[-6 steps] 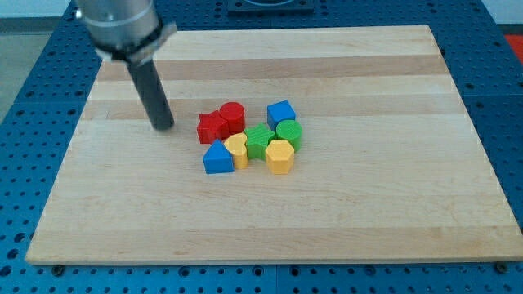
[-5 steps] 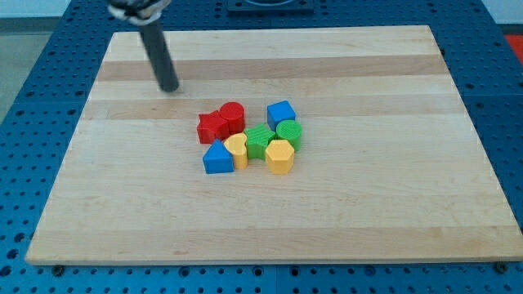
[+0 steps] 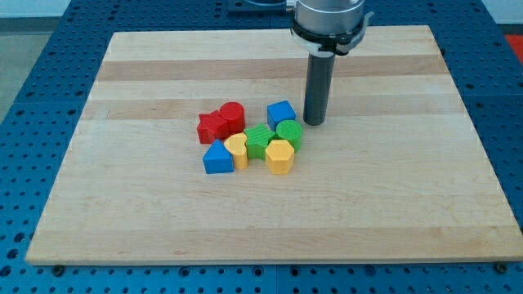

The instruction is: Push the group of blocks down a bit

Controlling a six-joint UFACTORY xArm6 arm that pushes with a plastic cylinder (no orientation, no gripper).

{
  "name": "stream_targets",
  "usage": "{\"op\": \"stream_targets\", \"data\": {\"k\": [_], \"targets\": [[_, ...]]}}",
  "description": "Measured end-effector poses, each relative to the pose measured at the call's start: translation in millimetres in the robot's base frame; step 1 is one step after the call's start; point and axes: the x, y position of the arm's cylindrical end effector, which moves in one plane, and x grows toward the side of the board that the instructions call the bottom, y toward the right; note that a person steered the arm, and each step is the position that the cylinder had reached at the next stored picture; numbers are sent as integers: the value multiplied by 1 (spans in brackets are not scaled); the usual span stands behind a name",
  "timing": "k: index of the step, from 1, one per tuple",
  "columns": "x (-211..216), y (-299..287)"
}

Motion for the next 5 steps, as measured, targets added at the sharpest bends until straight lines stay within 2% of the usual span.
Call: {"op": "stream_targets", "data": {"k": [2, 4, 5], "targets": [[-27, -15], [-25, -60], [-13, -60]]}}
